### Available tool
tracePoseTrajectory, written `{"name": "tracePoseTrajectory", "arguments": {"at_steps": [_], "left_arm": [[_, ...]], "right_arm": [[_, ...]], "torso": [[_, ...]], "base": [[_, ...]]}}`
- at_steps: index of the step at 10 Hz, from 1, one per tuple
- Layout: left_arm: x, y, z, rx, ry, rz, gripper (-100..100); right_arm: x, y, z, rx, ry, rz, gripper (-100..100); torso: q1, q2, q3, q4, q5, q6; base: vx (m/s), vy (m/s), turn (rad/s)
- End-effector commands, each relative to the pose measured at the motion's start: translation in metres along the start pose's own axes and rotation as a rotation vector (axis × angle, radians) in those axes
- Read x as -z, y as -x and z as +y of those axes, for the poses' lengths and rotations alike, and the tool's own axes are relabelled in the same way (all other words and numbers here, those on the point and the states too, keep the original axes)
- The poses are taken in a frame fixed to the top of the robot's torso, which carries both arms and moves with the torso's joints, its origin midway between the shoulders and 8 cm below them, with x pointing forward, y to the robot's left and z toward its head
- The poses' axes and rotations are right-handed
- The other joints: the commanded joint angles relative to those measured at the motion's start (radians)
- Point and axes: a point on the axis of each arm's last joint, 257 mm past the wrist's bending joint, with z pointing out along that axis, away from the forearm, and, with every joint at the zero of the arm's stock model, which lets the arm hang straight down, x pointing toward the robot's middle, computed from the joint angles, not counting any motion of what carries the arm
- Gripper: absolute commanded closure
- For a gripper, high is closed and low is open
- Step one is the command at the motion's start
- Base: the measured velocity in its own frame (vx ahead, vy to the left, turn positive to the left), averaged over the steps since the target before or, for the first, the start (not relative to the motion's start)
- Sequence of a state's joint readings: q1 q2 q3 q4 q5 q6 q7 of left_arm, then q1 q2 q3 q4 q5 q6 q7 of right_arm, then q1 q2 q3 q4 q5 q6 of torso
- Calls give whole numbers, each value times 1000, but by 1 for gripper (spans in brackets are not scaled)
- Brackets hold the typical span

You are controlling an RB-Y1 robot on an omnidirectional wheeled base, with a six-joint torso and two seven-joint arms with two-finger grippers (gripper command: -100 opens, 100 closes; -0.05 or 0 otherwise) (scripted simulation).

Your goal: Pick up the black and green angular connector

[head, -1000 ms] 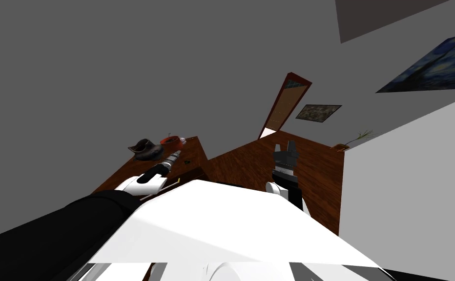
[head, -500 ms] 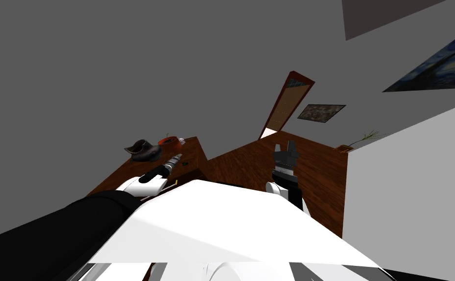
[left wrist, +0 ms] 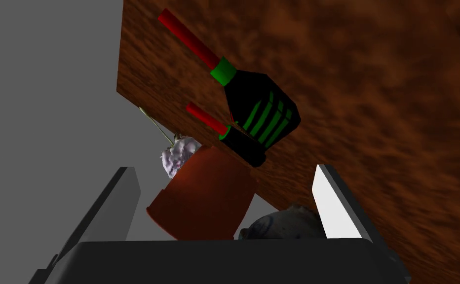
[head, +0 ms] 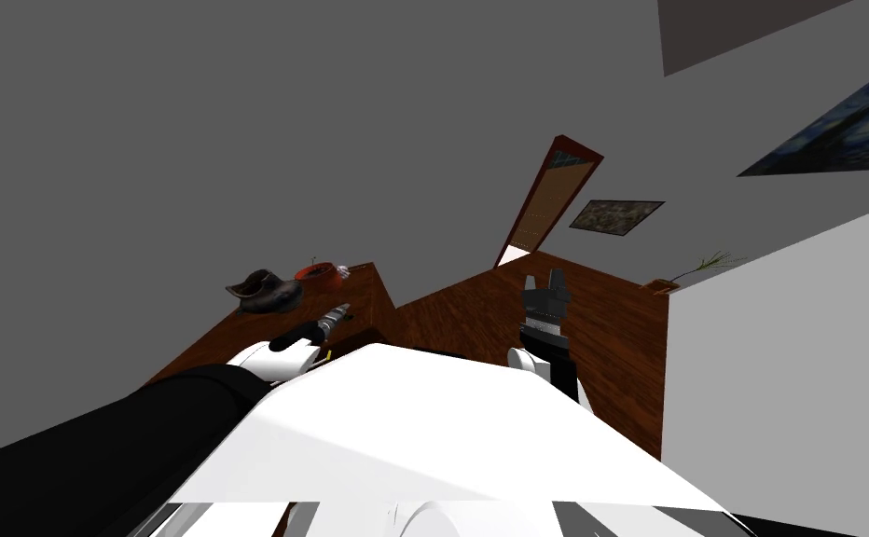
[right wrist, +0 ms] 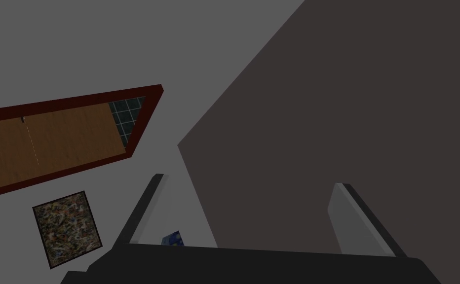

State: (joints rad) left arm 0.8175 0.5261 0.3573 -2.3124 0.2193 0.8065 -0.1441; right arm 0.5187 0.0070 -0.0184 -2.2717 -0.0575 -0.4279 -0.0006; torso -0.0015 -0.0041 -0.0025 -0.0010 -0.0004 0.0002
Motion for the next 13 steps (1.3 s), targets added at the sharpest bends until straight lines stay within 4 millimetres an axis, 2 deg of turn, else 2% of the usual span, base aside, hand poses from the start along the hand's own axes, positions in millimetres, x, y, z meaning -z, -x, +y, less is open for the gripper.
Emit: {"name": "tracePoseTrajectory", "arguments": {"at_steps": [1,2,3,4,6,7,8,12,13], "left_arm": [[-1,-20,22,18,60,46,-100],[1,-14,11,10,33,26,-100],[1,-16,13,12,40,30,0],[-5,-16,16,15,41,27,-100],[-14,-16,21,20,44,23,-100],[-11,-16,20,19,44,24,-100],[-12,-16,20,19,43,24,100],[-11,-16,20,21,44,24,100],[-12,-16,20,21,44,24,0]], "right_arm": [[0,0,0,0,0,0,0],[0,0,0,0,0,0,0],[0,0,0,0,0,0,0],[0,0,0,0,0,0,0],[0,0,0,0,0,0,0],[0,0,0,0,0,0,0],[0,0,0,0,0,0,0],[0,0,0,0,0,0,0],[0,0,0,0,0,0,0]], "torso": [[0,0,0,0,0,0],[0,0,0,0,0,0],[1,1,1,0,0,0],[2,3,2,1,0,0],[3,3,2,1,1,0],[4,3,2,1,1,0],[3,4,2,1,1,0],[1,4,2,1,0,1],[1,4,2,1,0,1]], "base": [[75,-17,-21],[34,-7,-2],[6,-2,1],[18,8,-33],[28,22,-37],[10,12,-8],[-1,3,16],[0,0,0],[0,0,0]]}}
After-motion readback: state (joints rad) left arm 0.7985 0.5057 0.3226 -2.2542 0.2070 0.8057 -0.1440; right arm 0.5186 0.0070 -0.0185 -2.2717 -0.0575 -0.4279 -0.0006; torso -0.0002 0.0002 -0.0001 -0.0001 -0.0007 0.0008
